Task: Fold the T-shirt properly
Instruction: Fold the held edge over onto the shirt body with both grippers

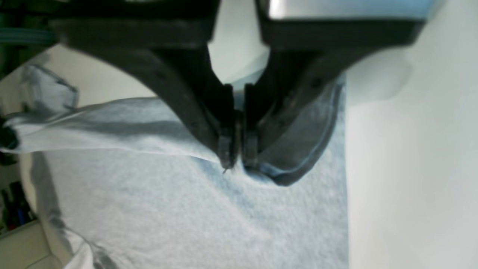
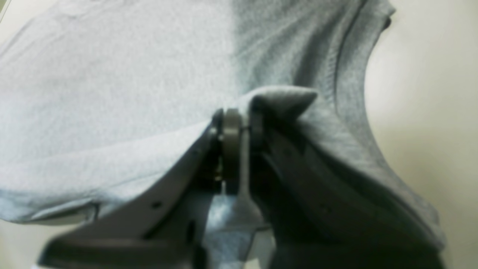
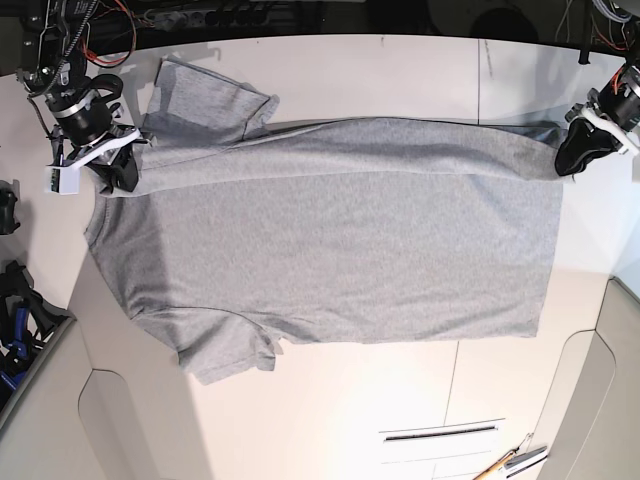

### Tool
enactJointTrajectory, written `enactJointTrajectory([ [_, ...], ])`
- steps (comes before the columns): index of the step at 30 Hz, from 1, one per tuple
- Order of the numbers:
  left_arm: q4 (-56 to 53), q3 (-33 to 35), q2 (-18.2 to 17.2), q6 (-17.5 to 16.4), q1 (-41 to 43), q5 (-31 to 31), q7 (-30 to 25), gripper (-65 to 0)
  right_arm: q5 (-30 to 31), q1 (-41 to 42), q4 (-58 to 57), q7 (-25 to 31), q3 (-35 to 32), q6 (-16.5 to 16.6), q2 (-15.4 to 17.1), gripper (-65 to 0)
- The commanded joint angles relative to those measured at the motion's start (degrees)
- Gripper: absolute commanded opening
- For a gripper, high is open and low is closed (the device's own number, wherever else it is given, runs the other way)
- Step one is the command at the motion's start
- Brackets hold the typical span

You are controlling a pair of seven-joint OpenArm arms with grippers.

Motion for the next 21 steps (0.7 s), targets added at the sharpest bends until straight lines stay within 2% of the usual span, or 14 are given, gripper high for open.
enactJointTrajectory([
  [1,0.9,-0.46,-1.09,-0.52,-0.17,-0.17,-1.53,-65.0,-0.46,0.35,1.14,1.22,0.37,0.22,0.66,-65.0],
  [6,0.9,-0.63,-1.09,-0.35,-0.59,7.06,-4.55,-65.0,-2.32,0.79,1.11,1.81,0.37,-0.04,0.66,-65.0],
  [9,0.9,-0.63,-1.11,0.92,-0.57,9.81,-5.07,-65.0,-2.43,1.33,1.11,1.84,0.37,-0.5,0.63,-65.0],
  [13,0.9,-0.63,-1.09,0.96,-0.72,9.92,-5.29,-65.0,-3.45,2.6,1.11,1.84,0.37,-3.26,0.61,-65.0],
  [21,0.9,-0.63,-1.09,0.96,-0.87,11.37,-5.99,-65.0,-4.11,3.48,1.11,1.81,0.37,-3.23,0.61,-65.0],
])
